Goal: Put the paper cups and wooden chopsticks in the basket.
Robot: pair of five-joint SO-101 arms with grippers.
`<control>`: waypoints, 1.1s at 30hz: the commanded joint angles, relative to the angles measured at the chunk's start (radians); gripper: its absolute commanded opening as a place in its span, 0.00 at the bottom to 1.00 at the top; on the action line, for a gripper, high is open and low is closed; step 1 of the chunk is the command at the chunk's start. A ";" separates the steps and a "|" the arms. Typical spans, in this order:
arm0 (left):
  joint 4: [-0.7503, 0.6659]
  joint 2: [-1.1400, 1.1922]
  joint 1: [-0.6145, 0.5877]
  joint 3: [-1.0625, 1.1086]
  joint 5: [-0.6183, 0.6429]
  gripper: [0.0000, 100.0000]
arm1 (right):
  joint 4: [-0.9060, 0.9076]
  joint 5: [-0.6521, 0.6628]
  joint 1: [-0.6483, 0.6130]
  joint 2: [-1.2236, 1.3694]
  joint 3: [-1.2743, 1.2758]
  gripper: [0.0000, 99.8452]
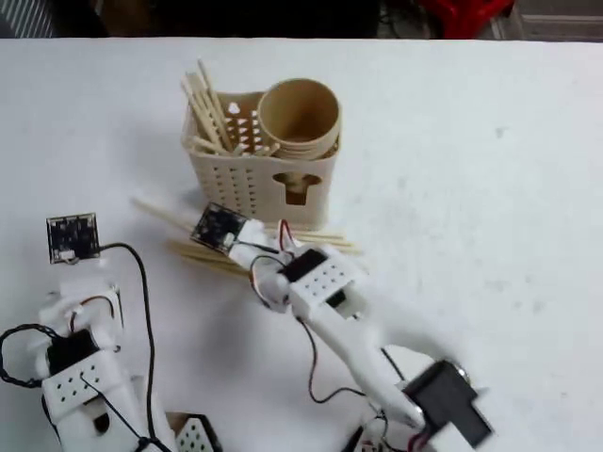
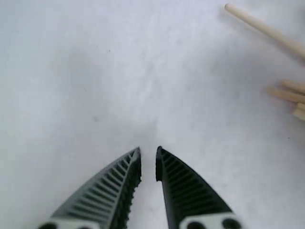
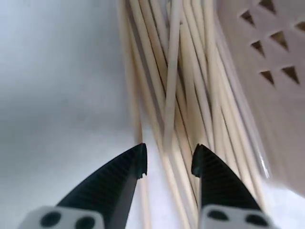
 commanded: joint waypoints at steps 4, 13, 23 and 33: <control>-0.023 -0.008 0.013 -0.005 -0.008 0.08 | -0.019 0.012 -0.001 0.084 -0.068 0.14; -0.023 -0.008 0.013 -0.005 -0.008 0.08 | 0.068 0.003 0.064 0.054 -0.064 0.02; -0.023 -0.008 0.013 -0.005 -0.008 0.08 | 0.317 0.071 0.248 -0.168 -0.014 0.02; -0.023 -0.008 0.013 -0.005 -0.008 0.08 | 0.453 0.250 0.369 -0.346 0.166 0.02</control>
